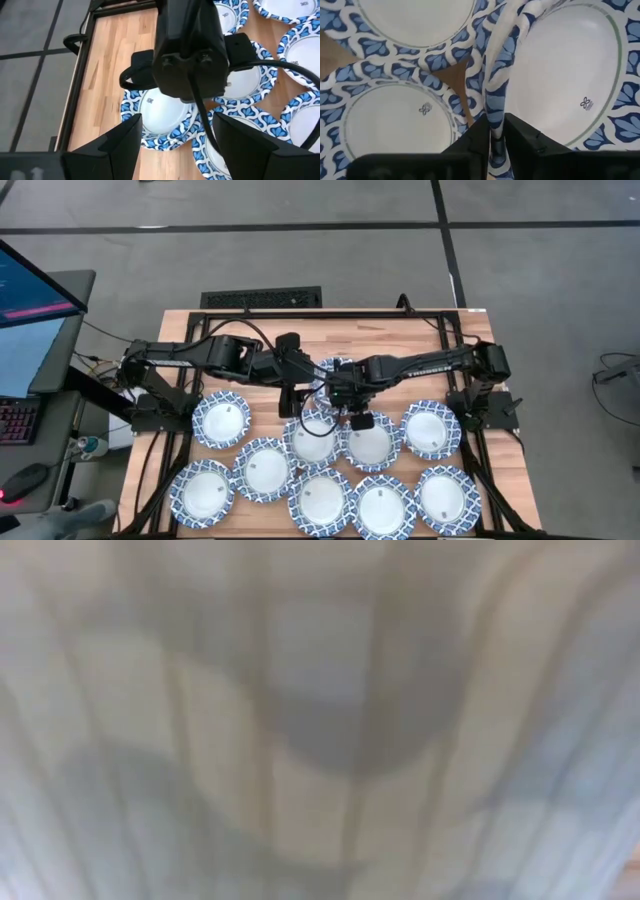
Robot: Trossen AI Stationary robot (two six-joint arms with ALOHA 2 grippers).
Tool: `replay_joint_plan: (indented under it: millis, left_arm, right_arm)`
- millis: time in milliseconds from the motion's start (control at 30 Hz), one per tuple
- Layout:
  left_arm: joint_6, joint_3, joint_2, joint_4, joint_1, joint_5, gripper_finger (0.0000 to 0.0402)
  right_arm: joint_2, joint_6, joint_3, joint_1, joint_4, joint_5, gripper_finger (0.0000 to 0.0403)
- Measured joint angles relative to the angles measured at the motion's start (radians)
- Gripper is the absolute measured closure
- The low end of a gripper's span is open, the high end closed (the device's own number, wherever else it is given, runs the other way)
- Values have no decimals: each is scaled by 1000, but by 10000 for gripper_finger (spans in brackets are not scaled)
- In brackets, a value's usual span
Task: Nest bowls inside each other
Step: Stack the white stacked bowls on the white stacked bowls, then adjust the white stacked bowls
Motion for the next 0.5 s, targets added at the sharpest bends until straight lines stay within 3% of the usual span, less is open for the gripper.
replay_joint_plan:
  millis: [233, 500]
  left_arm:
    - [0, 0, 0, 2, 1, -31, 166]
    - [4, 0, 0, 25, 1, -32, 166]
  right_arm:
    - [0, 30, 0, 16, -9, -21, 301]
    - [-13, 74, 0, 29, -31, -23, 246]
